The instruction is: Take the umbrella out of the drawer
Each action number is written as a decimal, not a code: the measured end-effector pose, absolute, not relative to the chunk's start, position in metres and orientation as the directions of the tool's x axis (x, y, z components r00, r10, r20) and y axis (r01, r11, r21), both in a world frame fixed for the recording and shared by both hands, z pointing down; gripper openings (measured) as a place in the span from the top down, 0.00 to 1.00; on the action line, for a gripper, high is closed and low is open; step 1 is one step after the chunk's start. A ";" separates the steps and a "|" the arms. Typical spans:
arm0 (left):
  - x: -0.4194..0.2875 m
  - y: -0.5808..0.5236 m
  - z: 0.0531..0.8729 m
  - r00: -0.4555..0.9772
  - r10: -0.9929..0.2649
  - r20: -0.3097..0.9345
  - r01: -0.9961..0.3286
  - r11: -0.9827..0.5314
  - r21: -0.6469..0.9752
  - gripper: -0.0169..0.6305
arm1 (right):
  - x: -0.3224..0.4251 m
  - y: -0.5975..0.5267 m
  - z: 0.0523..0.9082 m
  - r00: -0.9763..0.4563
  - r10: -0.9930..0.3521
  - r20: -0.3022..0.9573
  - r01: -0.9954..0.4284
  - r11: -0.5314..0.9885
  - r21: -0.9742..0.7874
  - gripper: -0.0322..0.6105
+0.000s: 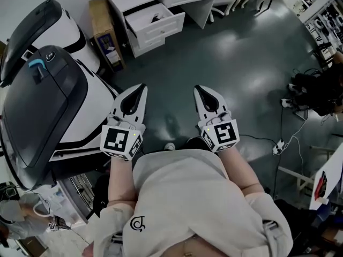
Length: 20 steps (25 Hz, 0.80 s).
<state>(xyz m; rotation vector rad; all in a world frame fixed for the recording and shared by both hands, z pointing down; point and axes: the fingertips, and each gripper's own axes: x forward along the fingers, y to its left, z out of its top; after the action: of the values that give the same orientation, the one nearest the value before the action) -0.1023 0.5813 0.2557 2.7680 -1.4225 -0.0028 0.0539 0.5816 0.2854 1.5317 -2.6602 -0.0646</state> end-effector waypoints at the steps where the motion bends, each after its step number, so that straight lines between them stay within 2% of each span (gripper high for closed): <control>1: -0.104 0.580 0.256 0.580 -0.815 0.013 -0.815 -0.579 0.030 0.96 | 0.053 0.580 0.285 -0.497 -0.867 0.042 -0.864 0.499 0.069 0.94; 12: -0.115 0.540 0.283 0.523 -0.850 0.055 -0.852 -0.521 0.048 0.96 | 0.048 0.524 0.313 -0.544 -0.836 0.069 -0.836 0.547 0.037 0.94; 20: -0.108 0.442 0.290 0.418 -0.905 0.081 -0.908 -0.416 0.044 0.95 | 0.052 0.406 0.321 -0.638 -0.767 0.067 -0.768 0.640 0.021 0.94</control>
<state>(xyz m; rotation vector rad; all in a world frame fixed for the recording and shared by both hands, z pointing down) -0.1078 0.4415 0.2900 2.5768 -1.6509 0.0682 0.0523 0.4062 0.3210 1.3042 -2.7818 0.0148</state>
